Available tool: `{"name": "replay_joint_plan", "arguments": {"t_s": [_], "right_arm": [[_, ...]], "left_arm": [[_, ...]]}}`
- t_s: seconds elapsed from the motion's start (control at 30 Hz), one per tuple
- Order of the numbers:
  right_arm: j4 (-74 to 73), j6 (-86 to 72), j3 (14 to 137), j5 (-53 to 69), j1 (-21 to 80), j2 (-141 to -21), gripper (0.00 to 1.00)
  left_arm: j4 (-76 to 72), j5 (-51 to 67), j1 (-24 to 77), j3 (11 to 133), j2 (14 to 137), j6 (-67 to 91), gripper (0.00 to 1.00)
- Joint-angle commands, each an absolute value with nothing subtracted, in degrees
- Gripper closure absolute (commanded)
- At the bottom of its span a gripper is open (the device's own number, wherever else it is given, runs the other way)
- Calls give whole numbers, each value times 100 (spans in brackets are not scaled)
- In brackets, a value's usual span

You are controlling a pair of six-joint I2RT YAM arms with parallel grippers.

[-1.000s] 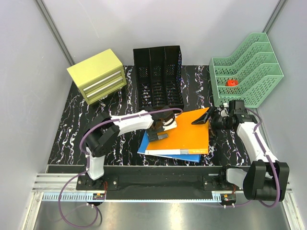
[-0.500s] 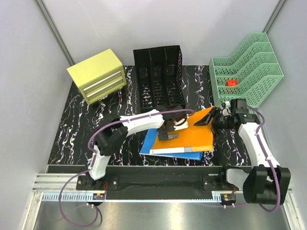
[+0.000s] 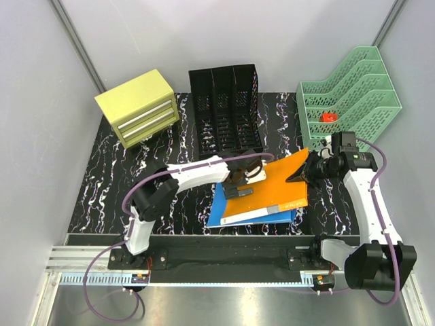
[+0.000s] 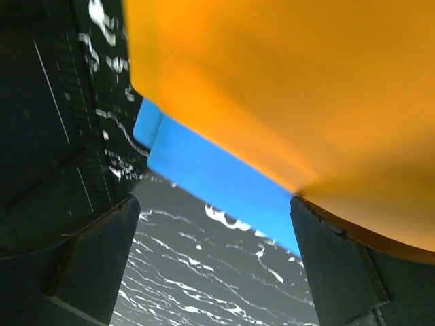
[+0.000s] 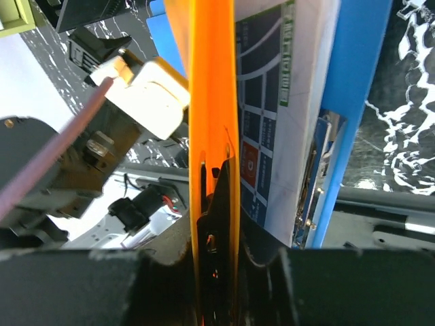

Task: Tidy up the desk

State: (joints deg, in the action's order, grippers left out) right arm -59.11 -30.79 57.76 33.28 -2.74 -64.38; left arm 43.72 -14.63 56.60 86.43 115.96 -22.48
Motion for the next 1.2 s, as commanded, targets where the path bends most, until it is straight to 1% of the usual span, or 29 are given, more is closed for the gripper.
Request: {"name": "replay_joint_plan", "arguments": {"t_s": [0.0, 0.13, 0.3, 0.37, 0.43, 0.47, 0.57, 0.63, 0.73, 0.9, 1.07, 1.17], "right_arm": [[-6012, -2900, 6232, 3278, -229, -6275, 84], [-5722, -3075, 5811, 3506, -229, -6345, 90], [-5309, -3269, 5572, 3902, -229, -6495, 91], [-5239, -3348, 5590, 4007, -229, -6504, 91], [-5089, -3497, 5555, 4095, -229, -6513, 92], [-5037, -3559, 5537, 4113, -229, -6530, 94], [-4607, -3866, 5353, 4341, -229, -6618, 97], [-4325, -3981, 5265, 4482, -229, -6749, 100], [-4228, -3955, 5203, 4447, -220, -6864, 100], [-4307, -3806, 5028, 4377, -211, -6812, 100], [-4315, -3762, 4887, 4377, -211, -6776, 100], [-4342, -3718, 4860, 4359, -211, -6768, 100]], "left_arm": [[4315, -1160, 5458, 8385, 11049, -2206, 1], [4578, -1213, 5239, 8481, 10312, -2303, 1], [5062, -933, 5080, 8719, 9616, -2294, 1], [5124, -626, 5141, 8579, 9527, -2215, 1], [5238, -597, 5247, 8307, 9536, -2206, 1], [5290, -554, 5308, 8219, 9510, -2241, 1], [5318, -274, 5317, 7841, 9194, -2285, 1], [5282, -351, 5309, 7594, 9071, -2276, 1], [5098, -509, 5186, 7287, 9166, -2268, 1], [4387, -729, 5106, 6751, 9605, -2241, 1], [3693, -642, 5071, 6688, 10036, -2171, 1], [3534, -475, 5071, 6829, 10309, -2127, 1]]}}
